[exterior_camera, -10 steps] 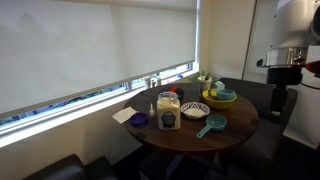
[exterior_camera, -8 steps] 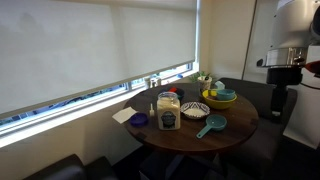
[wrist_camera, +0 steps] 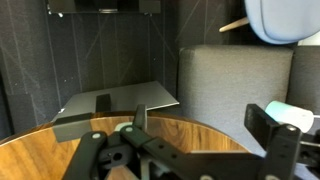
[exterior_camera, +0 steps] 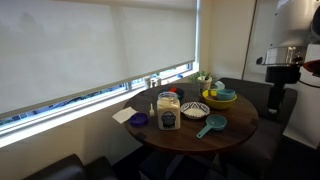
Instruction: Move the blue block from the blue bowl to the cup
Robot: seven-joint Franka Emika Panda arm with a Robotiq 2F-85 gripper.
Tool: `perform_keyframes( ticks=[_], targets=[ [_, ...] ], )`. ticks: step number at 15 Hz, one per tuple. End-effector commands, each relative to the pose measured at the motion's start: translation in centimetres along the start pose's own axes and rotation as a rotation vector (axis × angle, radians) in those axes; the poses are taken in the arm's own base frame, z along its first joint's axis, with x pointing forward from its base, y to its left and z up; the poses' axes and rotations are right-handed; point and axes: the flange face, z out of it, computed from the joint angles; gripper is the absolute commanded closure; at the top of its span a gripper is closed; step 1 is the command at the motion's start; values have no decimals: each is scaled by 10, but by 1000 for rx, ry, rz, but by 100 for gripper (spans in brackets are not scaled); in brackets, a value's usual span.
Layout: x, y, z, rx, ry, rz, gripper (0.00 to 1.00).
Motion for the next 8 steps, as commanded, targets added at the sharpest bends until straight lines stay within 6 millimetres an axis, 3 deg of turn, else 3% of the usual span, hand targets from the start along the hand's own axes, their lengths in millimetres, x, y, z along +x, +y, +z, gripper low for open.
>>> perform_keyframes(
  ticks=[1,5,7,8],
  targets=[
    [10,19,-47,-104,160,60,0],
    [37,43,-99,-152,346,174,0],
    [46,48,-110,-146,400,228,0],
    [32,48,-103,-129,365,179,0]
  ],
)
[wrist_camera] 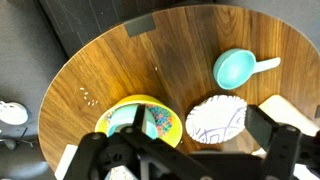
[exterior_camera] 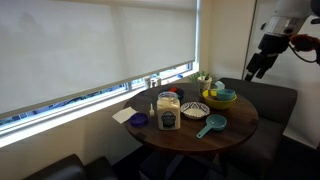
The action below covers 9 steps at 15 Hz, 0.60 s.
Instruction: Move the blue block from the blue bowl to the cup
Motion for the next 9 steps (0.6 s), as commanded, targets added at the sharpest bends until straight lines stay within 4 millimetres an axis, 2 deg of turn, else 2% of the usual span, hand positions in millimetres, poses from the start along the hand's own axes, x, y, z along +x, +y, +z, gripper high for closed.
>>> perform_keyframes(
  ticks=[1,6,7,9],
  targets=[
    [3,1,-2,1,4,5,0],
    [2,1,0,1,-1,3,0],
    [4,-3,4,-18,-5,67,0],
    [13,4,12,-47,23,202,0]
  ],
)
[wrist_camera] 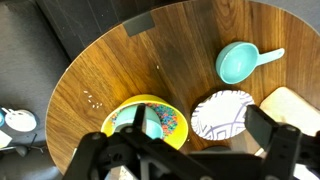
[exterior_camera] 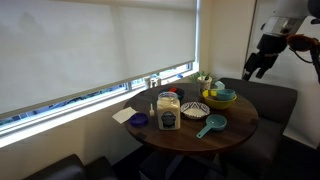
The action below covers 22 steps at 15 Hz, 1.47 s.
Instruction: Move the blue block from the blue bowl to the cup
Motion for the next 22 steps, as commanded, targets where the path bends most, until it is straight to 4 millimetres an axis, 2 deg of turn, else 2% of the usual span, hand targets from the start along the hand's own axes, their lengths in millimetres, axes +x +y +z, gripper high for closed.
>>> perform_keyframes(
  ticks=[1,3,7,11,13,15,16,17,19,22],
  targets=[
    [12,6,10,-52,39,185,0],
    [19,15,13,-78,77,275,0],
    [56,24,22,-37,140,483,0],
    [112,2,39,103,175,655,0],
    [146,-6,53,152,161,743,0],
    [172,-19,64,194,116,802,0],
    [179,-29,68,207,88,774,0],
    [152,-11,62,166,133,749,0],
    [171,-23,74,185,110,750,0],
    [178,-26,76,189,106,751,0]
  ],
)
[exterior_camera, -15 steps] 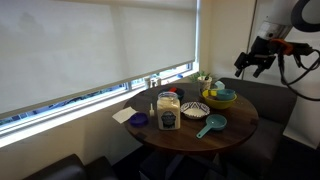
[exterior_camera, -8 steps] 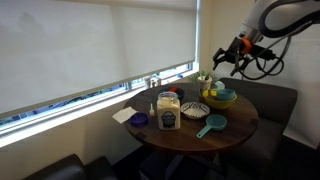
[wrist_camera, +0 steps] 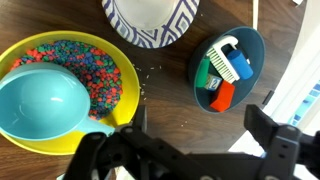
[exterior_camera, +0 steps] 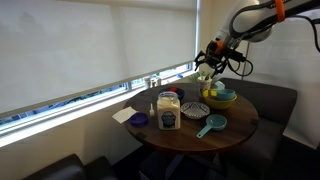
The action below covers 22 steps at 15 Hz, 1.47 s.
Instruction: Move the blue block from the blue bowl to the cup
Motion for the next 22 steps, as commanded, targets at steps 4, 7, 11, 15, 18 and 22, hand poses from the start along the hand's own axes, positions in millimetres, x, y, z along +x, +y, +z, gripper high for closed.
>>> perform_keyframes(
  ticks=[4,7,11,15,18,22],
  targets=[
    [8,-4,-2,3,37,11,0],
    [45,-24,12,0,76,-64,0],
    [73,-60,52,-50,98,-187,0],
    [54,-105,104,-94,22,-359,0],
    [27,-142,129,-79,-20,-466,0],
    [15,-144,134,-68,-36,-465,0]
  ],
)
